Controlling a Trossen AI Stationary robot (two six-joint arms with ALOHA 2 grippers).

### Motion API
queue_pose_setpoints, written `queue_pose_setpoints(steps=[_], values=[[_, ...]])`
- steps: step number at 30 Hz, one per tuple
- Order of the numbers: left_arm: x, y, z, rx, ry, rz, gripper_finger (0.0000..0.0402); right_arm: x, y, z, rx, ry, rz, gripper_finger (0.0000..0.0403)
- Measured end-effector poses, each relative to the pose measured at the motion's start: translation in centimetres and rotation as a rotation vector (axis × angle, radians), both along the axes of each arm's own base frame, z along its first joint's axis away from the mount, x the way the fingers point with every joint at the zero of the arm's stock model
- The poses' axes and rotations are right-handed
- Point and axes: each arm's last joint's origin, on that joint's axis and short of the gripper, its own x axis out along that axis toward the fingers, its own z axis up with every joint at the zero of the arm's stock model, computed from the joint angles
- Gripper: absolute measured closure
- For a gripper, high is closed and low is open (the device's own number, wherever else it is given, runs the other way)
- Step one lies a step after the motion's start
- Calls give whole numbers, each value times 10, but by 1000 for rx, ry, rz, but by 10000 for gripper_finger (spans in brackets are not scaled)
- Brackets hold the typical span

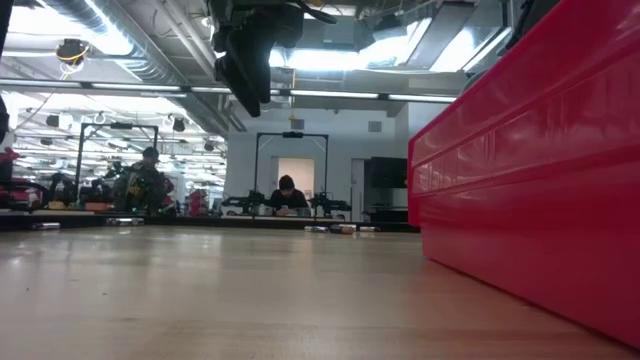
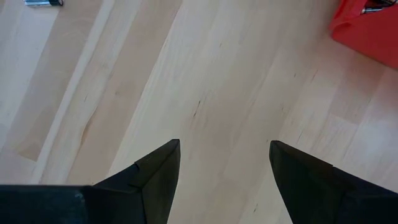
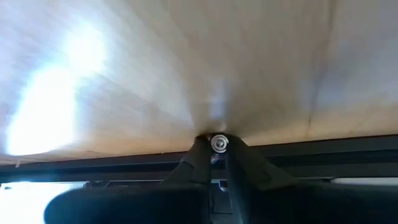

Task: Sort batteries
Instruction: Put the silver battery into the right red bin

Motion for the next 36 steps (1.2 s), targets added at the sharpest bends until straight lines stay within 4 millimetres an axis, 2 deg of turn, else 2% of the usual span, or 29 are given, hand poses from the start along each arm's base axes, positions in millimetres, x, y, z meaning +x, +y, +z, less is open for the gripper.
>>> queue_pose_setpoints(steps=[3,9,16,23,29,36], values=[[0,0,0,0,0,0,164,2,0,1,6,-4,-5,381],[0,0,0,0,0,1,164,2,0,1,4,-8,-7,352],[0,0,0,-1,2,3,164,3,0,1,4,-9,-7,377],[-6,-3,0,7,52,-29,164,12,-2,6,4,-39,0,378],[-13,-2,9,53,37,-29,164,28,-5,23,-26,-177,-3,382],[-28,4,31,98,-49,-23,164,50,-9,61,-79,-371,-24,382]])
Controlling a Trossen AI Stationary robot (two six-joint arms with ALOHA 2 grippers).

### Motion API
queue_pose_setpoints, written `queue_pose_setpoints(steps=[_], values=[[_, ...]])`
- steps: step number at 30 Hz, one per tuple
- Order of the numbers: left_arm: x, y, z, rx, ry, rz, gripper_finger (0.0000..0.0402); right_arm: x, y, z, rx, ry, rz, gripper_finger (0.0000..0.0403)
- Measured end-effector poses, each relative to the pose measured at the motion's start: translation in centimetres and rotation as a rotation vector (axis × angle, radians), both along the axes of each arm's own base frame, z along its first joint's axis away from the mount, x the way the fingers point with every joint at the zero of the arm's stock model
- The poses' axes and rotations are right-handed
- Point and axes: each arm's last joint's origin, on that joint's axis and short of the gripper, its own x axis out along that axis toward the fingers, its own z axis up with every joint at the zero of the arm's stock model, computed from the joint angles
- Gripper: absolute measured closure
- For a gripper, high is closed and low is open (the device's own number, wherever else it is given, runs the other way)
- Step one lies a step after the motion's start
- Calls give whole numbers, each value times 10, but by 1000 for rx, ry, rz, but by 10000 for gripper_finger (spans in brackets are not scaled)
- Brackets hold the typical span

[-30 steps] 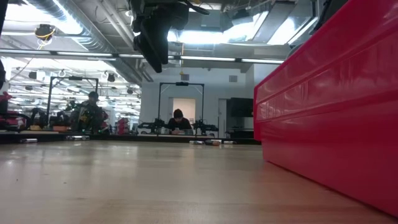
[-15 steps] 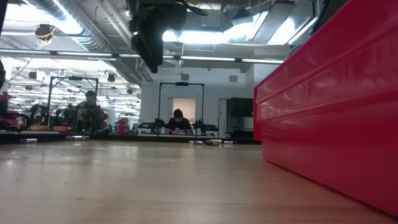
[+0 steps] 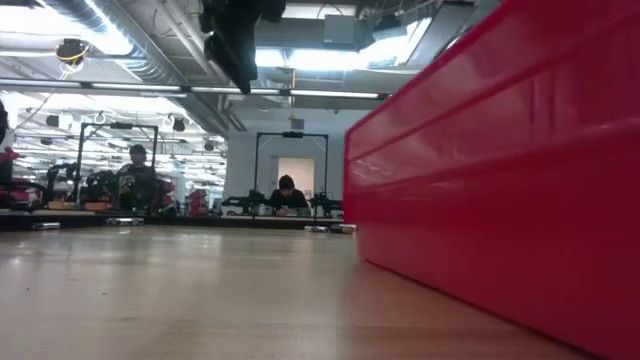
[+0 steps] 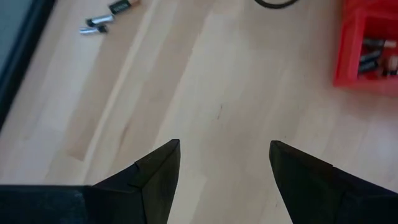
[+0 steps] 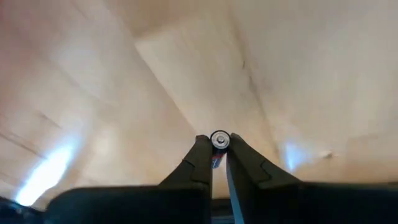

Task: Sort batteries
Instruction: Put the silver battery into the right red bin

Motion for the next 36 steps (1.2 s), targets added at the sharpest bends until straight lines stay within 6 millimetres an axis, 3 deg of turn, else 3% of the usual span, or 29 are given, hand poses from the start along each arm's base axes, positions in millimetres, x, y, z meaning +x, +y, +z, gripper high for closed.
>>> queue_pose_setpoints(steps=[6,12,27,36], values=[[-11,6,13,8,-51,23,164,17,-5,32,-71,-92,-9,382],[-11,5,14,11,-52,11,164,27,-8,54,-128,-108,7,382],[-9,2,14,13,-70,-7,164,29,-12,89,-241,-58,37,382],[-3,-5,18,27,-138,-56,164,16,-7,136,-222,-291,-128,382]])
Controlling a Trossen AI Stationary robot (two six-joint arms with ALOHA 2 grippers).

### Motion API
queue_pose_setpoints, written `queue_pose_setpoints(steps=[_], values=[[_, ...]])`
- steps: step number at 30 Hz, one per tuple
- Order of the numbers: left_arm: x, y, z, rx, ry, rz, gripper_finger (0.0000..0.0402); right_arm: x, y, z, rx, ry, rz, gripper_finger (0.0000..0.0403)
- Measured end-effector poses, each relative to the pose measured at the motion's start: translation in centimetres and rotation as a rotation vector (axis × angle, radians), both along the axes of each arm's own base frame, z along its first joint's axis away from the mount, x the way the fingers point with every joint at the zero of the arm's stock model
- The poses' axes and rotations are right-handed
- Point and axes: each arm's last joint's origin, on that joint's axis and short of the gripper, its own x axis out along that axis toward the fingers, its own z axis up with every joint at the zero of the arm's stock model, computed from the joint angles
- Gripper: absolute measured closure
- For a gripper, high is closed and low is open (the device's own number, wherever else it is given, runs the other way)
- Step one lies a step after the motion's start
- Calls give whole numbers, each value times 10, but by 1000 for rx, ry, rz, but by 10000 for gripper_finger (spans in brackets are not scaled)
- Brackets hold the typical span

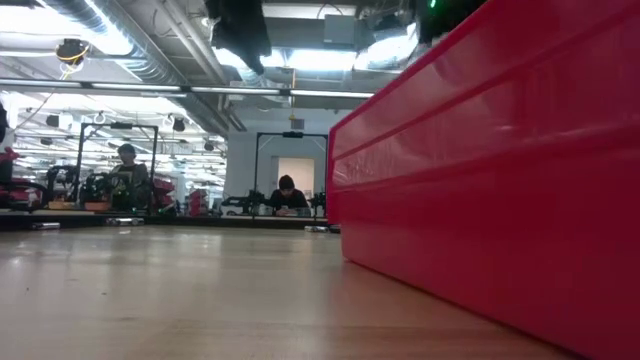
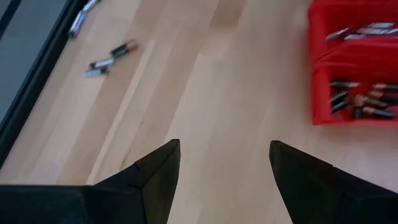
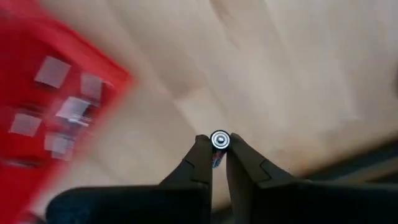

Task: Sort batteries
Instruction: Put the silver battery into the right red bin

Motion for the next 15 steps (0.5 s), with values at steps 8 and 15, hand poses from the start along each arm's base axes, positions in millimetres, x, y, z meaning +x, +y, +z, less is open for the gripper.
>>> queue_pose_setpoints(steps=[8,15], values=[[5,-14,3,8,-51,-72,164,-3,46,42,81,-411,-26,382],[6,-11,2,9,-51,-60,164,10,99,23,85,-457,68,379]])
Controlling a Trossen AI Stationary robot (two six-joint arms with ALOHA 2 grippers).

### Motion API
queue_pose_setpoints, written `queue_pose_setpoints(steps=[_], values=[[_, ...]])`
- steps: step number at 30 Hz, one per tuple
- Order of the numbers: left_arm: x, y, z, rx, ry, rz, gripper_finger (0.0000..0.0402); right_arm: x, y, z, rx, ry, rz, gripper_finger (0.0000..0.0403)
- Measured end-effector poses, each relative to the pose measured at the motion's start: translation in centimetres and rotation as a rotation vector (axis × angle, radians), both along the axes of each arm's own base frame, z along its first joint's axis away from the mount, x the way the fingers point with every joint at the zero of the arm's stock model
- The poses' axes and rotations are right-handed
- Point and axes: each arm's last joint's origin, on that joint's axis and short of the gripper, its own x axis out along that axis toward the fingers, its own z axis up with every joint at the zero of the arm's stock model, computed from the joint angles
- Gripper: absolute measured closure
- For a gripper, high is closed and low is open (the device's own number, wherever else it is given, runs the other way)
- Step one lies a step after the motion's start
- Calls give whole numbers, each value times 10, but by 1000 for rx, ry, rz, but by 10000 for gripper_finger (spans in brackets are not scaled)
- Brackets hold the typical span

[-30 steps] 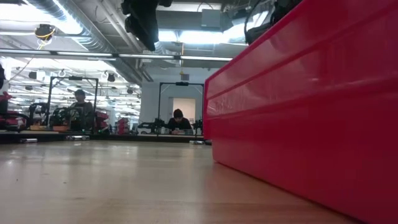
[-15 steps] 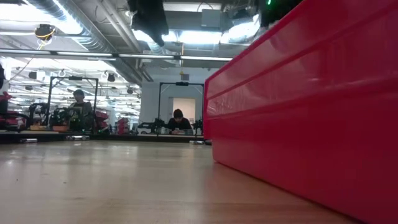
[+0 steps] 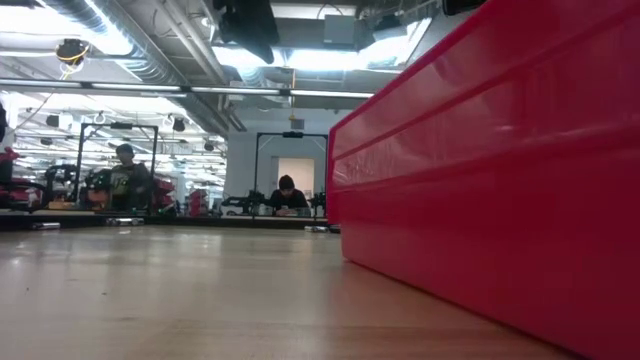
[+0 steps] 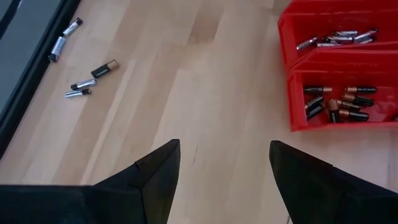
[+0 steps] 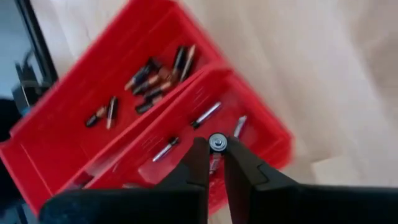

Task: Sort batteries
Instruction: Put the silver battery into the right red bin, then put the black battery into the left red bin

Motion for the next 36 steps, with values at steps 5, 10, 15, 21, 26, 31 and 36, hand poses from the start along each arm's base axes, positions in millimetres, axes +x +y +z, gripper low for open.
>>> queue_pose_setpoints(steps=[5,10,15,21,26,31,36], values=[[0,8,0,-3,-3,26,164,4,20,-28,8,38,34,375],[1,16,0,-47,-13,25,164,2,25,-38,4,62,21,357],[1,19,1,-62,-22,26,164,1,24,-39,-3,69,18,309],[1,19,1,-59,-18,21,164,-1,24,-37,13,65,38,262],[1,19,0,-57,-11,17,164,-6,20,-28,48,32,61,254],[3,19,0,-62,-32,26,164,-5,-1,-16,-10,-69,12,261],[10,20,-4,-78,-45,48,164,17,-41,-13,-71,-214,-91,275]])
